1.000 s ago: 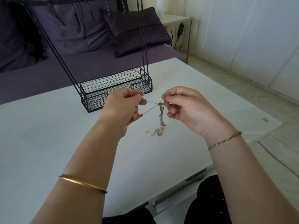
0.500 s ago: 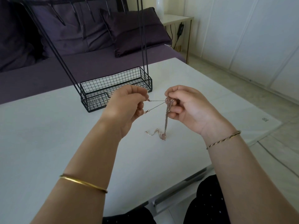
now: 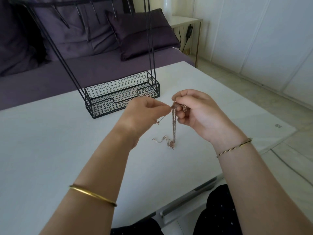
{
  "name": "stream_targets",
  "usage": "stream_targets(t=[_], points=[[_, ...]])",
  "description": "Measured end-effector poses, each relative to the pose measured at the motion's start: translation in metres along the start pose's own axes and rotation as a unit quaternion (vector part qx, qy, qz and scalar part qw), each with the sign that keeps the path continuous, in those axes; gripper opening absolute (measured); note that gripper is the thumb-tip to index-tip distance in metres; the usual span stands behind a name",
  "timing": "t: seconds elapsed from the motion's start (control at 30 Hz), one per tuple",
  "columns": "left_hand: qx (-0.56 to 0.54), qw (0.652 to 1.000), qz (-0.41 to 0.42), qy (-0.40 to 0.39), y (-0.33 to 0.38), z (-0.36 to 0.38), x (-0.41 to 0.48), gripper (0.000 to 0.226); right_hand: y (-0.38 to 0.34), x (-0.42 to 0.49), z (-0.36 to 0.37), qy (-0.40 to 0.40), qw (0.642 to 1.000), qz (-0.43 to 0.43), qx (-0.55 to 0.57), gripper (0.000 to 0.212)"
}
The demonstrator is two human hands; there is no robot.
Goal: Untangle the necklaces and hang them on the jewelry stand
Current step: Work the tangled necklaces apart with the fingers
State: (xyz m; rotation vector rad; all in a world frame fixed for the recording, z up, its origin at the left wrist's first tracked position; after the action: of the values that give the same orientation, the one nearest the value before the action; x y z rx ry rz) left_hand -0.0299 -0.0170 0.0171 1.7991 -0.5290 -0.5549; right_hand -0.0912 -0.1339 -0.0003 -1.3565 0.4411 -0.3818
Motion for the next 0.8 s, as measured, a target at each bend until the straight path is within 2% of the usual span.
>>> stream_targets(t=[0.1, 0.33, 0.6, 0.8], points=[[0.024, 1.000, 0.019, 0.005, 0.0022, 0.0020, -0.0003, 0.014, -0.0007, -0.0007, 0.0015, -0.006, 1.000, -0.003, 0.005, 0.020], [0.028, 0.999, 0.031, 0.026, 0.0019, -0.0019, 0.0018, 0.008, -0.0028, -0.0010, 0.0007, -0.012, 1.000, -0.015, -0.007, 0.018], [0.101, 0.992, 0.054, 0.053, 0.0055, -0.0039, 0.0030, 0.009, -0.0076, -0.0005, -0.0033, 0.014, 0.990, -0.061, -0.129, 0.019], [0.113, 0.991, 0.050, 0.056, 0.0081, -0.0016, 0.0027, 0.009, -0.0054, -0.0017, 0.0051, -0.018, 0.996, -0.045, -0.071, 0.019]])
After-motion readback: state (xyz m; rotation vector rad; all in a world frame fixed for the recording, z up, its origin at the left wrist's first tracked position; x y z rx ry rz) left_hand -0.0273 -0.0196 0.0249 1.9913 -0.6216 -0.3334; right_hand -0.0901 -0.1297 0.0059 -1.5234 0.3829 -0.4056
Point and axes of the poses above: each hand's wrist, its own x-axis towards the middle knuckle, its own z-axis out of the palm, y = z × x, the point moved 9 cm from there along x, towards the middle knuckle, and after that the axes turned 4 degrees about -x, right-handed, at the moved point
